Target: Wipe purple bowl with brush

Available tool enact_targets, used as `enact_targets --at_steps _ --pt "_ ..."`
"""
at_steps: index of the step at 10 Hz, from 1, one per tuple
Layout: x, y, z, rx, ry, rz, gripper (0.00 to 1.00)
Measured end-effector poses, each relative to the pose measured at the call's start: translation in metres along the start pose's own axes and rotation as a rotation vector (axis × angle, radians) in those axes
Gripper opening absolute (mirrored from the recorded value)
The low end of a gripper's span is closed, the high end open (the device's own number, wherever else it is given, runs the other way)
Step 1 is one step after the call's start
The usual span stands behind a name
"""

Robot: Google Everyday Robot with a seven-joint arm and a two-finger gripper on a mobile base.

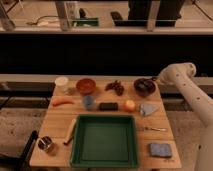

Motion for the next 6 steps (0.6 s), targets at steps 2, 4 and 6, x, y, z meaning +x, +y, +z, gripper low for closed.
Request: enact_targets --at_steps 2,4,6 --pt "-0.003 0.005 -0.005 -0.008 -0.002 -0.004 0.0" --pt "-0.005 0.012 -0.014 -0.014 -0.001 -0.009 0.0" --pt "-0.006 0.019 -0.023 -0.015 0.005 -0.01 0.0"
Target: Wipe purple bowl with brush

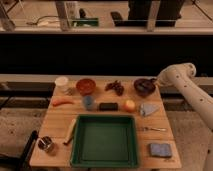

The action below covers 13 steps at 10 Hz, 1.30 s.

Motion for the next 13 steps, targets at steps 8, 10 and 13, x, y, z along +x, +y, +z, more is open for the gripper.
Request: enact_targets --at_steps 8,10,13 --pt "0.043 -0.008 -0.011 0.037 0.093 0.033 0.0" --pt "0.042 -0.019 -0.002 0.043 0.097 0.022 0.0" --pt "0.023 -0.028 0.015 0.04 0.074 -0.001 0.0"
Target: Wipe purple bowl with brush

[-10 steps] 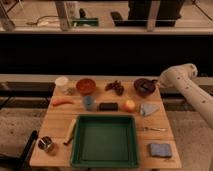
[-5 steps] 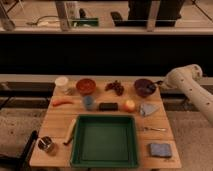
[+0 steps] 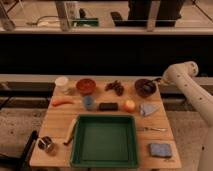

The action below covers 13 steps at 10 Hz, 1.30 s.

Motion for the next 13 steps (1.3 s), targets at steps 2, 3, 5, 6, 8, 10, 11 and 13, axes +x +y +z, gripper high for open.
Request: enact_targets --at_steps 2,3,5,6,8,10,11,13 --pt "-0.008 -0.004 0.008 -0.004 -0.013 -0.012 0.0" --pt "-0.012 -0.004 0.01 -0.007 -0.021 -0.016 0.0" --pt "-0.021 0.0 0.009 -0.018 -0.035 -0.023 0.0" --pt "-0.023 0.003 0.006 -0.022 -0.039 -0.024 0.0" --pt "-0.027 0.014 -0.005 -0.037 -0.047 -0.021 0.0" --pt "-0.025 0.023 -0.015 -0.045 -0.044 -0.018 0.0" --pt "-0.022 0.029 -0.02 -0.048 -0.038 -0.016 0.0" --pt "-0.01 0.035 -0.029 -0.047 -0.016 -0.003 0.0"
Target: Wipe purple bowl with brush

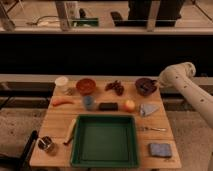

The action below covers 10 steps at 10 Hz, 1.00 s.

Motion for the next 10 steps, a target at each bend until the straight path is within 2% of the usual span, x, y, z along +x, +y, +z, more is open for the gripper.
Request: enact_targets --at_steps 4,7,10 --pt "0.022 -0.008 -0.003 0.026 0.047 0.015 0.0" --pt "0.018 -0.025 0.011 0.046 0.053 0.0 0.0" --pt "0.011 -0.039 0.029 0.045 0.045 -0.017 0.0"
